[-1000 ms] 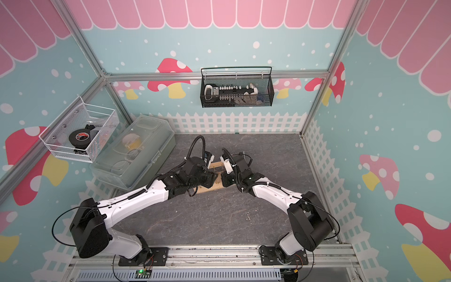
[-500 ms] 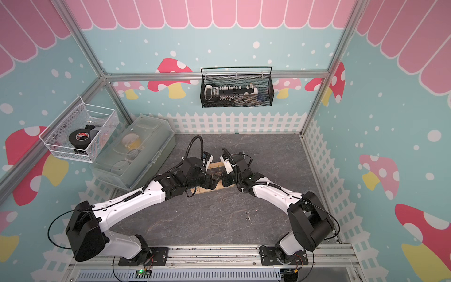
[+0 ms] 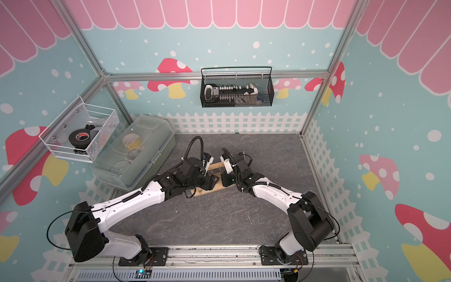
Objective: Hang the necklace on the jewelry display stand
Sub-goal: Hang the necklace on the stand.
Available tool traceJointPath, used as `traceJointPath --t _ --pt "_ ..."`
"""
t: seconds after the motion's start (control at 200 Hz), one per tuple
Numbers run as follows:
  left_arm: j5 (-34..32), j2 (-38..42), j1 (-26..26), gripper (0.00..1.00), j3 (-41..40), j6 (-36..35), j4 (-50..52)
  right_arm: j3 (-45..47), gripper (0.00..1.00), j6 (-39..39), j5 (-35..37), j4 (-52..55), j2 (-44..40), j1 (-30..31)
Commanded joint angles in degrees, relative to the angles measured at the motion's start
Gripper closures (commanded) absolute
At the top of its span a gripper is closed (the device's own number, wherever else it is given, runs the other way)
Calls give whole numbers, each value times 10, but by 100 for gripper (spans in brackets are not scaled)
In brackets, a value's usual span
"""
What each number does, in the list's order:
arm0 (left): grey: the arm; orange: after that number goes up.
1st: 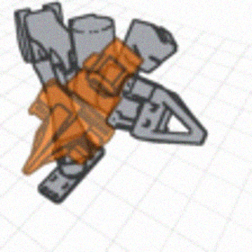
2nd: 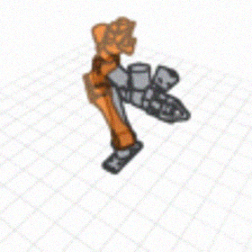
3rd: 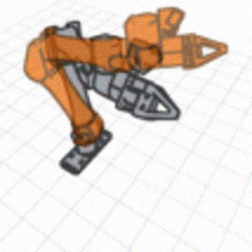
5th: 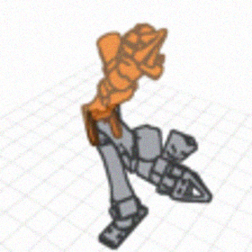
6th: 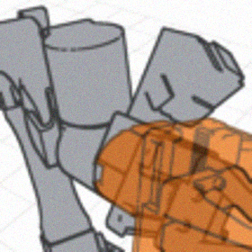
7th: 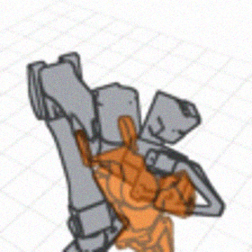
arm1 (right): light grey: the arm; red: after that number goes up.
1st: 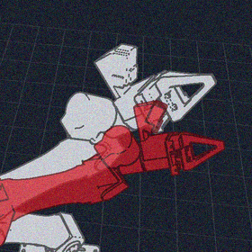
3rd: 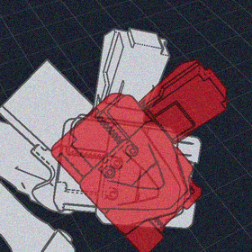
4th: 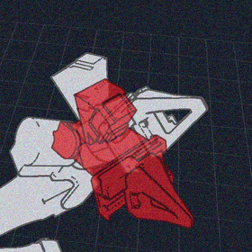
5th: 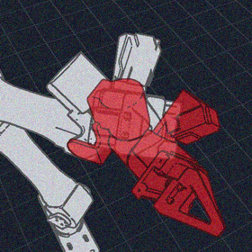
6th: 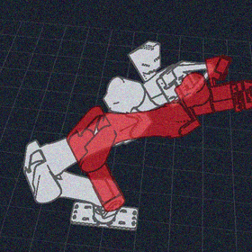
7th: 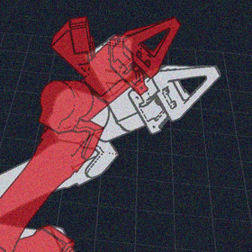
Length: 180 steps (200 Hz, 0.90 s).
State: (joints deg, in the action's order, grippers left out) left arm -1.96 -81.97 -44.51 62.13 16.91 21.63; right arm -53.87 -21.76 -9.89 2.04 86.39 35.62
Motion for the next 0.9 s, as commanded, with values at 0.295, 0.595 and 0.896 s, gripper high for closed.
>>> traceJointPath --t 0.295,0.595,0.896 --pt "34 -6 7 48 11 1 2 12 98 -6 7 -10 -18 1" --pt "32 20 7 48 10 1 14 10 98 -8 6 -11 -17 2" --pt "38 41 8 48 5 8 19 10 97 -12 0 -10 -17 8"
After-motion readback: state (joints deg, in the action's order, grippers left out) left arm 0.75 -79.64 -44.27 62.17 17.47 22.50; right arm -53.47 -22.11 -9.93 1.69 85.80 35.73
